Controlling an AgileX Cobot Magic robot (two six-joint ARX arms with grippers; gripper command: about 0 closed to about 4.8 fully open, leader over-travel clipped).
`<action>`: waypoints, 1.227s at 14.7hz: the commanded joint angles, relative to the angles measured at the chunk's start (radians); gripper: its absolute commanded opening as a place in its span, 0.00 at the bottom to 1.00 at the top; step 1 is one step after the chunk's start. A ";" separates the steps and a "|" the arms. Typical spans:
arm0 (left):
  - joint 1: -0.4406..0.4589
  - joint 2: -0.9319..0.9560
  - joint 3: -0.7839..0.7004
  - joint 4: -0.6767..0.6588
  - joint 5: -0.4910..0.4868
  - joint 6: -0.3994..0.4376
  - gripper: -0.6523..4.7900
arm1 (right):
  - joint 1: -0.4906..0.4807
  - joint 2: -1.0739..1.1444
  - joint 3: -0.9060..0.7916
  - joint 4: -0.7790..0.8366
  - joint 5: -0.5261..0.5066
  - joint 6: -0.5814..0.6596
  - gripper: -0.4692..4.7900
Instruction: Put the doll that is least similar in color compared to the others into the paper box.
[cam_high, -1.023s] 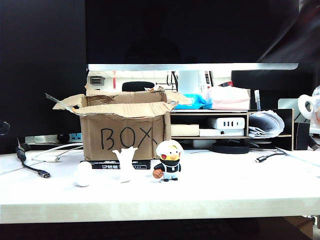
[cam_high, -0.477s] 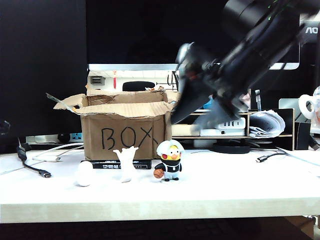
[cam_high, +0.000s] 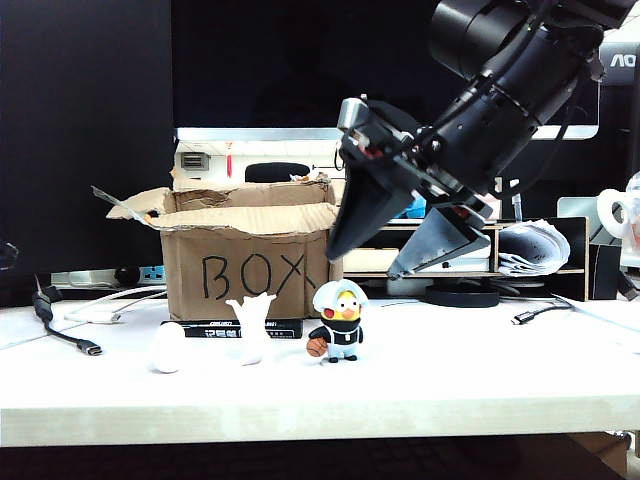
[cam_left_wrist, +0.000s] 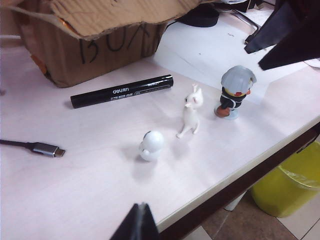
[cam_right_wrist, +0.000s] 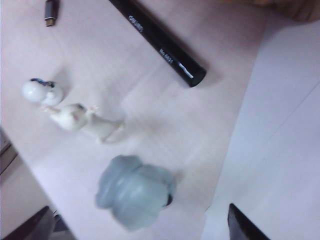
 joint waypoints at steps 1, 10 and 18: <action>0.001 0.000 0.001 0.010 0.005 0.002 0.11 | 0.003 0.024 0.005 0.011 -0.001 -0.004 1.00; 0.002 0.000 0.001 0.009 0.005 0.002 0.11 | 0.086 0.130 0.004 0.102 0.083 -0.007 0.99; 0.001 0.000 0.001 0.009 0.005 0.002 0.11 | 0.092 0.130 0.004 0.109 0.124 -0.007 0.36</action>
